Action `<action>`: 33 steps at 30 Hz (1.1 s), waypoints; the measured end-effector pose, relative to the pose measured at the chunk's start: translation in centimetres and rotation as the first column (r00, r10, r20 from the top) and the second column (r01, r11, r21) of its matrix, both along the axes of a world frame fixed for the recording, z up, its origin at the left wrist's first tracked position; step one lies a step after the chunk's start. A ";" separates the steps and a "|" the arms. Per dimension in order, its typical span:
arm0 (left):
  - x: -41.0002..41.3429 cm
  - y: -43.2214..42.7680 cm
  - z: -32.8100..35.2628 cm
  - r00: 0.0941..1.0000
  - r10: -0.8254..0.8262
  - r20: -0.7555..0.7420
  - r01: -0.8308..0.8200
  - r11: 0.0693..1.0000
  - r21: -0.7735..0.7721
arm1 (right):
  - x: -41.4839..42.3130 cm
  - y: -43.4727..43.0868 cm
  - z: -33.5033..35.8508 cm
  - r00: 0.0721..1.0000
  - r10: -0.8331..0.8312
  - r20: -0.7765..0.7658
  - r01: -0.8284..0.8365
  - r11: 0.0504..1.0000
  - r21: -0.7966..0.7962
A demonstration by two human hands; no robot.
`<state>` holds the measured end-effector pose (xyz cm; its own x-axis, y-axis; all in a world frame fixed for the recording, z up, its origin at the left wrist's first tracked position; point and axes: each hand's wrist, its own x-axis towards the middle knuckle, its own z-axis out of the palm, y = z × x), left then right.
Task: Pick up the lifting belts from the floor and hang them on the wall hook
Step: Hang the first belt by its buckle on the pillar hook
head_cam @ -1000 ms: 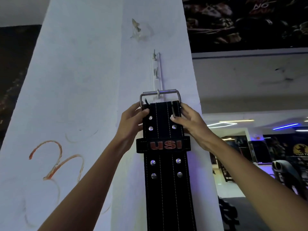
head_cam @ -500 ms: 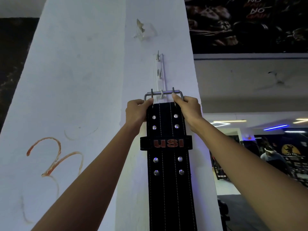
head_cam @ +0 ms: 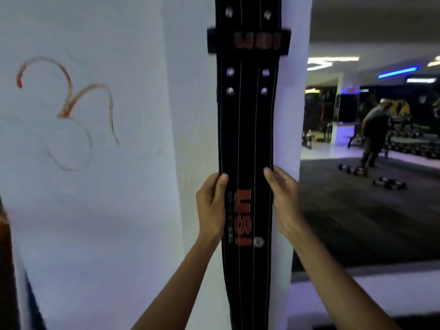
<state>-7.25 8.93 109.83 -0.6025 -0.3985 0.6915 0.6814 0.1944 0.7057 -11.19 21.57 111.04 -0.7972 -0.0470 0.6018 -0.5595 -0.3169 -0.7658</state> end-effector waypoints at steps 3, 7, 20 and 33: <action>1.0 0.0 -6.1 0.992 -0.007 0.122 0.002 0.999 0.040 | 1.3 0.2 -5.2 0.992 -0.022 0.121 0.020 1.000 0.025; 1.4 0.1 -9.3 0.981 0.026 0.190 -0.033 0.999 0.032 | 2.1 0.4 -8.0 0.972 -0.018 0.234 0.003 0.998 0.063; 15.2 -1.4 -24.4 0.641 0.146 0.754 -0.249 0.968 0.023 | 9.9 3.7 -23.8 0.636 -0.113 0.764 -0.250 0.906 0.342; 42.2 -11.3 -36.6 0.172 0.062 0.983 -0.652 0.755 0.066 | 26.7 -13.5 -34.7 0.279 0.085 0.957 -0.881 0.420 0.219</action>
